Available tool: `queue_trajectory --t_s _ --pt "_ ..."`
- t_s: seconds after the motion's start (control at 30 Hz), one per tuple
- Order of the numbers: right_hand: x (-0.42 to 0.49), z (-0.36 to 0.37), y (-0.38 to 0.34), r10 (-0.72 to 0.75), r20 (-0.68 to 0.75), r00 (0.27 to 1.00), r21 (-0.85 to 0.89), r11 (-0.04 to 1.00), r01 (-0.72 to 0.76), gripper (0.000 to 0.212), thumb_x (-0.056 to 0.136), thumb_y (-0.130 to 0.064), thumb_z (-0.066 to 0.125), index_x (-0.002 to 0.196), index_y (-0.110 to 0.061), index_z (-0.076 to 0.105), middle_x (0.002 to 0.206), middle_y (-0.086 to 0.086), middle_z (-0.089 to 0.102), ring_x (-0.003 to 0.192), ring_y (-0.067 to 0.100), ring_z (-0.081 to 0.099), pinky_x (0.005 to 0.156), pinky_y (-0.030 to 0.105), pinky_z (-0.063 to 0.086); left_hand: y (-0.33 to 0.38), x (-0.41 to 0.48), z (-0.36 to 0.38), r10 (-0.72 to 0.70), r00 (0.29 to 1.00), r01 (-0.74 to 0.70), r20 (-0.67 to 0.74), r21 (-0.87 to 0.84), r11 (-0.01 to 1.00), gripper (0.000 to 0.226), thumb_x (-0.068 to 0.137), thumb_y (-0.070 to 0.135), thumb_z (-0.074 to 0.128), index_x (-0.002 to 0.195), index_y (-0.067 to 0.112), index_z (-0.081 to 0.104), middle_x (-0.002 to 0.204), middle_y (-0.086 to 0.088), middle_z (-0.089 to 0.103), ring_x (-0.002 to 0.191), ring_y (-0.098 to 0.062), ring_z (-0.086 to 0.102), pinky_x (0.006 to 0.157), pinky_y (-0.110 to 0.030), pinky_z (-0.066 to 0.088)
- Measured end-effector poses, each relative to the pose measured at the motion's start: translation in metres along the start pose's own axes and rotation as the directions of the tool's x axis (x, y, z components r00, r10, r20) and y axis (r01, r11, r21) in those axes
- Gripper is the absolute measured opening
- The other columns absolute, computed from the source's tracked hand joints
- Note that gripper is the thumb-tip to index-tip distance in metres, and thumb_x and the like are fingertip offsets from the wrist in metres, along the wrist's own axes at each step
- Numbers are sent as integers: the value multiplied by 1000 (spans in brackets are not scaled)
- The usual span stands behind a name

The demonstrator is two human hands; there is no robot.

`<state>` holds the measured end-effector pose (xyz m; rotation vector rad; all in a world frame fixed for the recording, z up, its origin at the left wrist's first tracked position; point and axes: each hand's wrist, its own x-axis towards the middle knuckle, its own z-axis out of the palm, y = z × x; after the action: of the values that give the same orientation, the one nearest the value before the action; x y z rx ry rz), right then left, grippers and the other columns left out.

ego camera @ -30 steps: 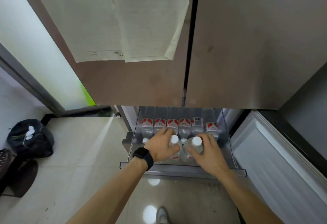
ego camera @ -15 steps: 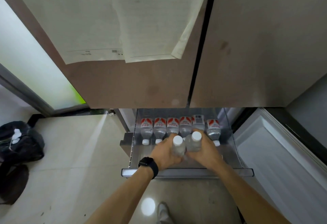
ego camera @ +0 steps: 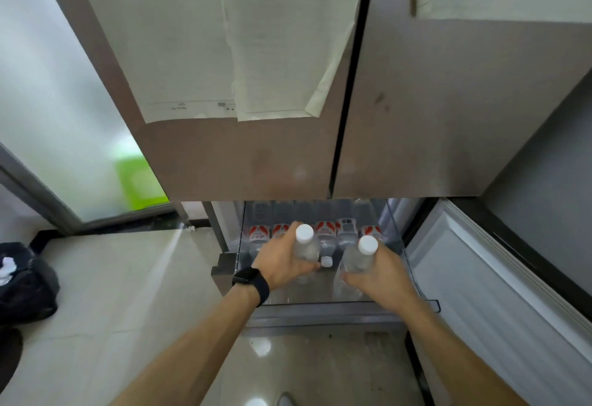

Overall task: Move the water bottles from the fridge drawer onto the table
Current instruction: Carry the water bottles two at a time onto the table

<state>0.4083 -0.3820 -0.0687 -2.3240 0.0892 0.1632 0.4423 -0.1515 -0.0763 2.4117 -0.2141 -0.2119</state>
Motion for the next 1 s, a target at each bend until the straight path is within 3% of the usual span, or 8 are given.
queue_trajectory --t_s 0.07,0.2,0.27,0.43,0.57,0.67,0.77,1.0 --pt "-13 -16 -15 -53 -32 998 3 999 53 37 68 -35 85 93 -34 57 86 -14 67 79 -1 63 59 13 43 11 -11 -18 34 998 -31 -56 54 998 67 74 56 78 125 35 39 111 2 64 101 -21 62 84 -39 54" --pt "-38 -34 -42 -142 -74 987 16 989 144 57 62 -48 86 108 -36 56 101 -16 63 92 5 62 73 27 53 35 -52 -48 74 975 -46 -209 138 989 69 70 67 73 124 38 41 109 5 66 98 -20 63 83 -38 55" --pt "-58 -40 -56 -195 -85 977 31 980 198 56 64 -50 86 109 -35 57 101 -17 63 91 4 62 69 23 49 44 -82 -58 75 961 -32 -268 162 986 73 71 66 75 129 35 42 114 4 67 101 -21 64 85 -38 56" --pt "-120 -39 -86 -351 -51 935 40 935 354 60 68 -48 86 113 -35 48 106 -14 60 93 12 59 73 26 46 56 -179 -72 21 919 46 -395 159 986 82 72 68 75 136 28 42 118 5 67 99 -16 64 78 -24 51" --pt "-172 -10 -105 -450 37 892 31 893 449 64 70 -47 86 119 -30 49 107 -10 58 92 14 58 76 27 47 49 -271 -76 -98 887 205 -451 195 959 82 71 75 70 133 36 34 110 8 66 92 -18 64 78 -33 55" --pt "-211 21 -123 -536 138 833 32 843 537 66 68 -54 84 119 -28 51 108 -10 59 93 16 60 82 37 56 36 -341 -79 -209 848 357 -487 232 905 82 68 80 66 130 41 30 105 7 69 90 -21 65 77 -39 56" --pt "-254 56 -149 -596 246 764 62 796 602 62 67 -56 82 115 -28 55 105 -8 62 93 17 60 80 36 54 23 -416 -84 -287 784 468 -550 220 856 76 67 79 66 124 44 31 102 8 69 90 -21 65 77 -38 54" --pt "-386 142 -220 -749 426 507 187 622 761 56 65 -57 81 106 -30 54 93 -12 62 85 16 59 73 35 51 -4 -614 -85 -471 543 682 -695 37 730 83 68 81 65 134 43 33 111 13 67 97 -15 64 83 -38 55"
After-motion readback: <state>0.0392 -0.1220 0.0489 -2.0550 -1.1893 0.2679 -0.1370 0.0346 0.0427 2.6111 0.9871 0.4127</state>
